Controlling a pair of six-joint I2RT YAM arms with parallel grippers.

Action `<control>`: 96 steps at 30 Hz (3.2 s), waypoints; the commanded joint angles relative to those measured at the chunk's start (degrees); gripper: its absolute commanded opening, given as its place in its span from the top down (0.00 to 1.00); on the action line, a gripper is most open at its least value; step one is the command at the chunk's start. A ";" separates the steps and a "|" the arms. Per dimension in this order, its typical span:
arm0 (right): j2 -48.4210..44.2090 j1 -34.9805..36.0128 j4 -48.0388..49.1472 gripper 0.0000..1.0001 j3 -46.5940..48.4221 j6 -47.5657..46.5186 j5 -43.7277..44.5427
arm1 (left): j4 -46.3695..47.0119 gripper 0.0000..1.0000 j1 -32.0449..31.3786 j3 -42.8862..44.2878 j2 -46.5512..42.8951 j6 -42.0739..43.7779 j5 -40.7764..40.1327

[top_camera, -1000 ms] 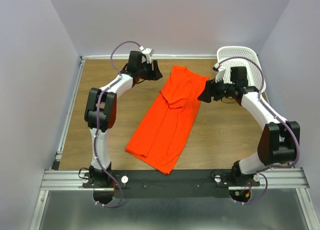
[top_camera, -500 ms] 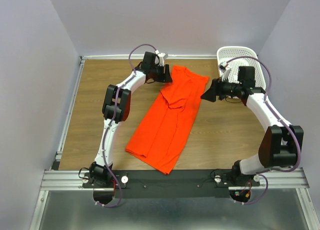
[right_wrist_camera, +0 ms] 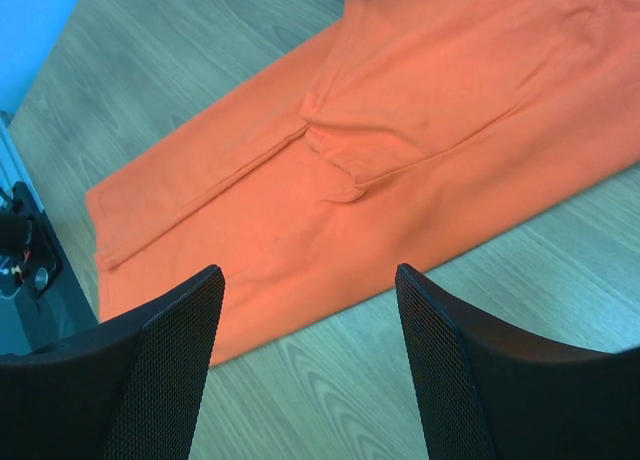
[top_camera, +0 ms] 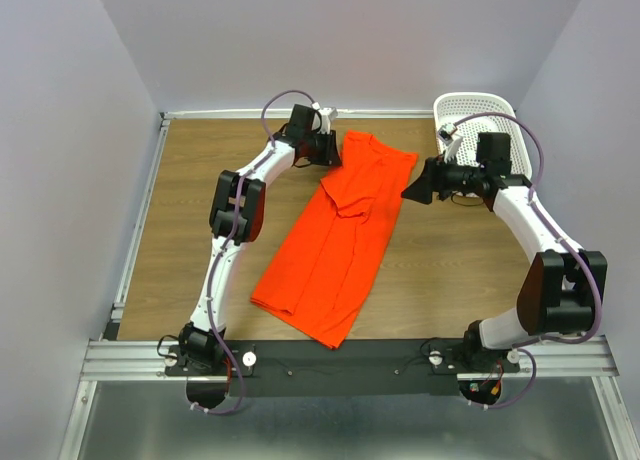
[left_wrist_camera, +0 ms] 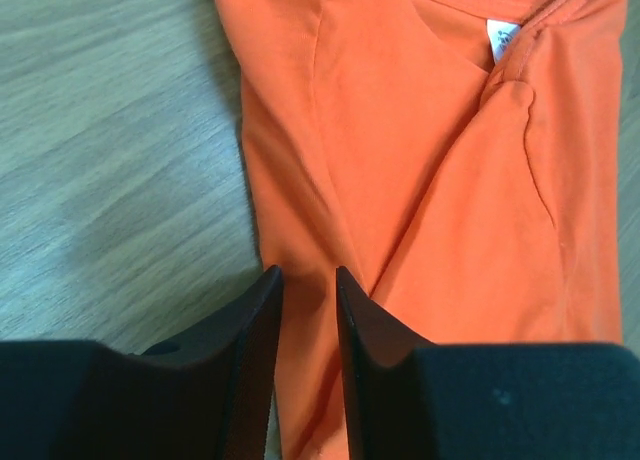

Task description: Fold and stack the t-shirts

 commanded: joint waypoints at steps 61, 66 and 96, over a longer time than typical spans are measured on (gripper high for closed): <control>1.56 -3.74 -0.66 0.23 -0.93 0.20 -4.37 | -3.06 1.00 9.06 -0.01 -0.73 -4.29 -3.47; 1.73 -3.83 -0.66 0.23 -0.93 0.20 -4.45 | -2.53 1.00 12.31 -4.48 -3.27 -5.34 -6.89; 1.22 9.86 -16.22 0.11 0.57 -29.93 1.05 | 4.42 0.25 18.47 -29.97 -36.38 -11.08 -17.35</control>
